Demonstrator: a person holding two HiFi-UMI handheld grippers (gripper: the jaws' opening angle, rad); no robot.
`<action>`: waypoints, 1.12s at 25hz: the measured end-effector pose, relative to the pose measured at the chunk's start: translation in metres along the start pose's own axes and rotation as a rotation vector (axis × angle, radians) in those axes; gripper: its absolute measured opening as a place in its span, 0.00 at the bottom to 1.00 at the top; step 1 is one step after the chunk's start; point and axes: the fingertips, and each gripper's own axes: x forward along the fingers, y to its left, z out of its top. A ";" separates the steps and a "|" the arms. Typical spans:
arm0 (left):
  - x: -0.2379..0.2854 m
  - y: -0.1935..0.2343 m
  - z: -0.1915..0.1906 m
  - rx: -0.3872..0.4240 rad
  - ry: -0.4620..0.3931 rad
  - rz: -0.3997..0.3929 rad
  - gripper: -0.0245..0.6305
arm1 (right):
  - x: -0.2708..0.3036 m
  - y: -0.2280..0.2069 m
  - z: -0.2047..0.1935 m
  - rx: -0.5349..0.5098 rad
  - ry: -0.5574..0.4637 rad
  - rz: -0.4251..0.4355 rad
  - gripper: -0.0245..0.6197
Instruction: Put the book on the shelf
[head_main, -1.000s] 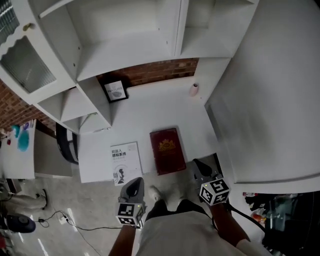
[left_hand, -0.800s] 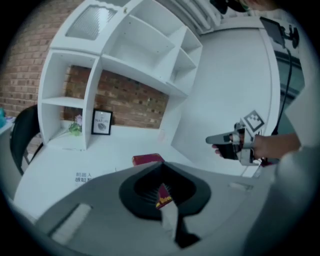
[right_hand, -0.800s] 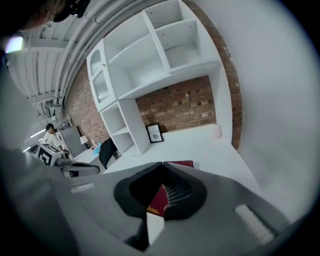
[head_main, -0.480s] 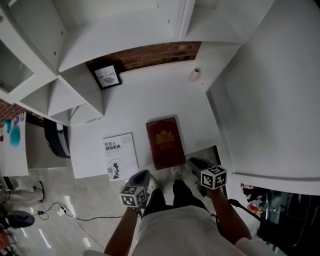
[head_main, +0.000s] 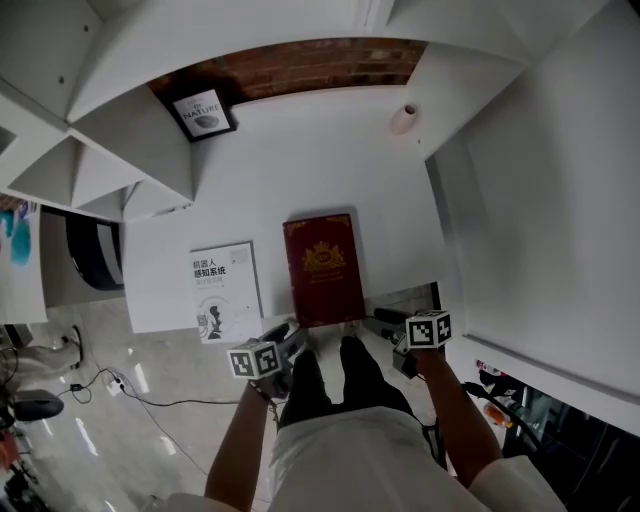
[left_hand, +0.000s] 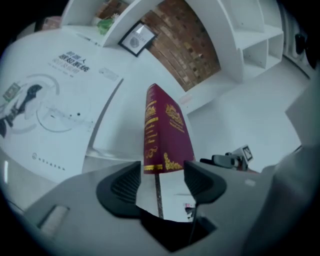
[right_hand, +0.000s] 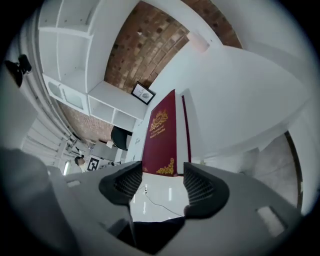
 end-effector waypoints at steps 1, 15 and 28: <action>0.005 0.002 -0.002 -0.039 0.012 -0.020 0.48 | 0.002 -0.008 0.000 0.014 0.011 0.003 0.45; 0.048 0.010 0.003 -0.299 0.089 -0.272 0.56 | 0.062 -0.027 -0.005 0.237 0.172 0.300 0.62; 0.052 0.002 -0.004 -0.312 0.114 -0.352 0.49 | 0.076 -0.009 -0.013 0.247 0.300 0.443 0.46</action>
